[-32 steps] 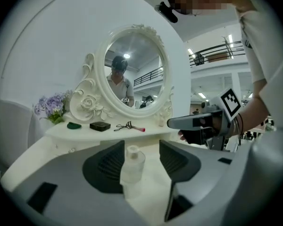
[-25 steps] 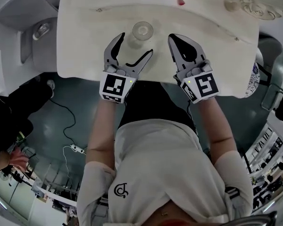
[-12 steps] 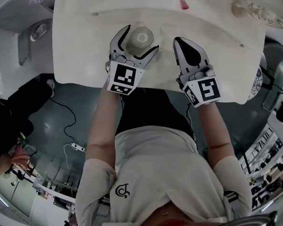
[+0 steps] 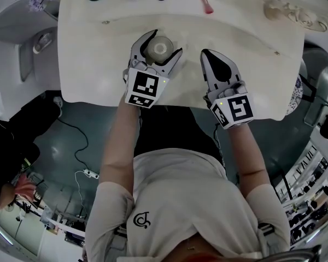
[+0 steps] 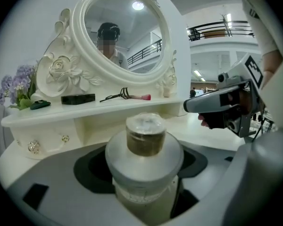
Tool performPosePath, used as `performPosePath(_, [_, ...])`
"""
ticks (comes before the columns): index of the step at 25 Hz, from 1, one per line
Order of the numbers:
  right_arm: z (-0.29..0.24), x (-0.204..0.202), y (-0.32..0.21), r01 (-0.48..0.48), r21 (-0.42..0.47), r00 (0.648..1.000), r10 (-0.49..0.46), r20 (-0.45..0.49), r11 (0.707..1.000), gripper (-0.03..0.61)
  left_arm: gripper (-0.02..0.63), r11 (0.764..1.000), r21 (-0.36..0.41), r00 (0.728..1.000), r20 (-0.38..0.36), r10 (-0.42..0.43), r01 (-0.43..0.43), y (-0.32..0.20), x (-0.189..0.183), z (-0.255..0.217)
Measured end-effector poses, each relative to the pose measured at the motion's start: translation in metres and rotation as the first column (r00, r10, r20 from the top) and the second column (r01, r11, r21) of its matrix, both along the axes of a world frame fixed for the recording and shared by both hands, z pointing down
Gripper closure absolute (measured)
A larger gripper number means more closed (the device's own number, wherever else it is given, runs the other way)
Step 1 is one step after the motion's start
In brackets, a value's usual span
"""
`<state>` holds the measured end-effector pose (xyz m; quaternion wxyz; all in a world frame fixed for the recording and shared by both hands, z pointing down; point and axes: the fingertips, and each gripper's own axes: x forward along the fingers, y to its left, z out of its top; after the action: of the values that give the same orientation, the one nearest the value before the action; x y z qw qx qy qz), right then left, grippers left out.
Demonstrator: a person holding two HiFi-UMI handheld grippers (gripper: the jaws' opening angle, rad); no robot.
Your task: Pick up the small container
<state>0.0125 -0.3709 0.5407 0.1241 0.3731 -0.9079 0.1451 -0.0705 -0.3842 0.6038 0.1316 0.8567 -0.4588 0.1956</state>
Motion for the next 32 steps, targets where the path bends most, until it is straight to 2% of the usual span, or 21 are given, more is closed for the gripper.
performPosePath(13, [-0.015, 0.008, 0.01, -0.015, 0.022, 1.0, 0.014, 0.002, 1.0, 0.572, 0.261, 0.997, -0.004, 0.997, 0.034, -0.071, 0.071, 0.008, -0.006, -0.008])
performPosePath(19, [-0.039, 0.016, 0.012, -0.038, 0.082, 0.999, 0.037, 0.006, 0.996, 0.572, 0.261, 0.996, 0.049, 0.996, 0.032, -0.081, 0.079, 0.018, -0.005, -0.053])
performPosePath(24, [-0.071, 0.024, 0.019, -0.049, 0.129, 0.999, 0.047, 0.016, 0.99, 0.572, 0.259, 0.996, 0.054, 0.997, 0.019, -0.068, 0.067, 0.031, 0.005, -0.094])
performPosePath(28, [-0.094, 0.027, 0.018, -0.056, 0.169, 0.998, 0.053, 0.022, 0.984, 0.572, 0.259, 0.993, 0.11, 0.998, 0.017, -0.053, 0.051, 0.035, 0.013, -0.133])
performPosePath(32, [-0.112, 0.03, 0.025, -0.045, 0.175, 0.999, 0.039, 0.038, 0.983, 0.572, 0.259, 0.99, 0.13, 0.998, -0.021, -0.061, 0.063, 0.04, 0.017, -0.173])
